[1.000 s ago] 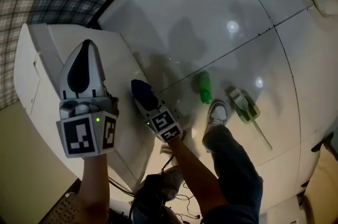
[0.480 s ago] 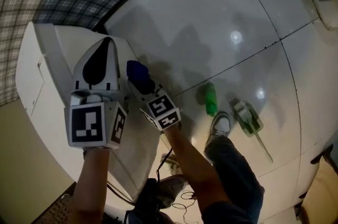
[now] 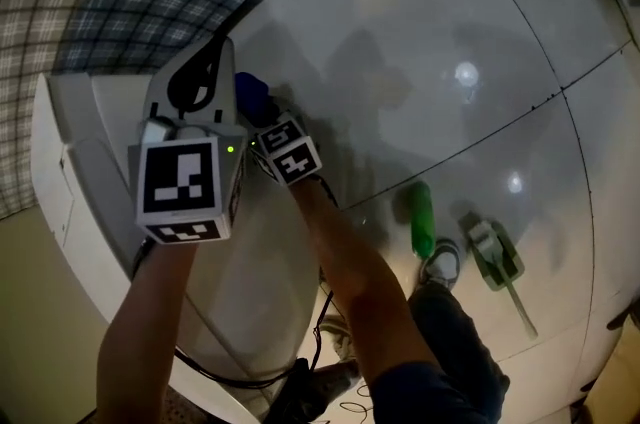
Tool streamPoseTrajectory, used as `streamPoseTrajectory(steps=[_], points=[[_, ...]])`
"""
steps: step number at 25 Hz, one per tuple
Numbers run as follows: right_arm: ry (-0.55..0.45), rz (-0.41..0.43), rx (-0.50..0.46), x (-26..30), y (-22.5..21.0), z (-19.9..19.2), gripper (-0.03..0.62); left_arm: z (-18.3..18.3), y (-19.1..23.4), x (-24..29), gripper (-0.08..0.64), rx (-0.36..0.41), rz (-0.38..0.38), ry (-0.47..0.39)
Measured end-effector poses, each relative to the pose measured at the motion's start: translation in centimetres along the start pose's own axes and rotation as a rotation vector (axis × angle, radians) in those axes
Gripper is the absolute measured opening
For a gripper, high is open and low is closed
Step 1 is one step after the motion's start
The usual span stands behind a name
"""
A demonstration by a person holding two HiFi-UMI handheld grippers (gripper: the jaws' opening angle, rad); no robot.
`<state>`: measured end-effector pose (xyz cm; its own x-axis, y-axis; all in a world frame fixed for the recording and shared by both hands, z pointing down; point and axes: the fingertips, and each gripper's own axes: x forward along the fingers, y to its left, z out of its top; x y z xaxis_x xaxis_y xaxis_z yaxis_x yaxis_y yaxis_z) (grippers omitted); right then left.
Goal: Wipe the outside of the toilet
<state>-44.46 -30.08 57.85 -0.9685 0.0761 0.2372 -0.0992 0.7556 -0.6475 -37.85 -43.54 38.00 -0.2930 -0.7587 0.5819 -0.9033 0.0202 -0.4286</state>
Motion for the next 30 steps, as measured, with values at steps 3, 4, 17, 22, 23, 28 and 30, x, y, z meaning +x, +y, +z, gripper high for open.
streamPoseTrajectory(steps=[3,4,17,22,23,28,30], points=[[0.053,0.016,-0.009,2.2,-0.9,-2.4,0.072,-0.6,0.8,0.7,0.016,-0.008,0.014,0.010],[0.061,0.012,-0.008,2.4,-1.1,-3.2,0.072,-0.7,1.1,0.7,0.015,-0.019,0.025,0.012],[0.249,-0.140,0.164,-18.3,6.3,-16.8,0.072,-0.9,-7.5,-5.6,0.015,-0.130,-0.056,0.024],[0.247,-0.138,0.176,-20.3,9.4,-17.3,0.072,-1.6,-10.6,-8.6,0.017,-0.166,-0.094,0.032],[0.234,-0.147,0.172,-20.6,9.7,-16.8,0.072,-1.3,-10.9,-9.2,0.017,-0.170,-0.099,0.023],[0.108,-0.198,0.109,-22.5,11.6,-9.8,0.072,2.6,-10.5,-13.6,0.017,-0.216,-0.113,-0.059],[0.040,-0.217,0.083,-23.7,12.9,-6.0,0.072,4.4,-10.0,-16.0,0.015,-0.232,-0.115,-0.099]])
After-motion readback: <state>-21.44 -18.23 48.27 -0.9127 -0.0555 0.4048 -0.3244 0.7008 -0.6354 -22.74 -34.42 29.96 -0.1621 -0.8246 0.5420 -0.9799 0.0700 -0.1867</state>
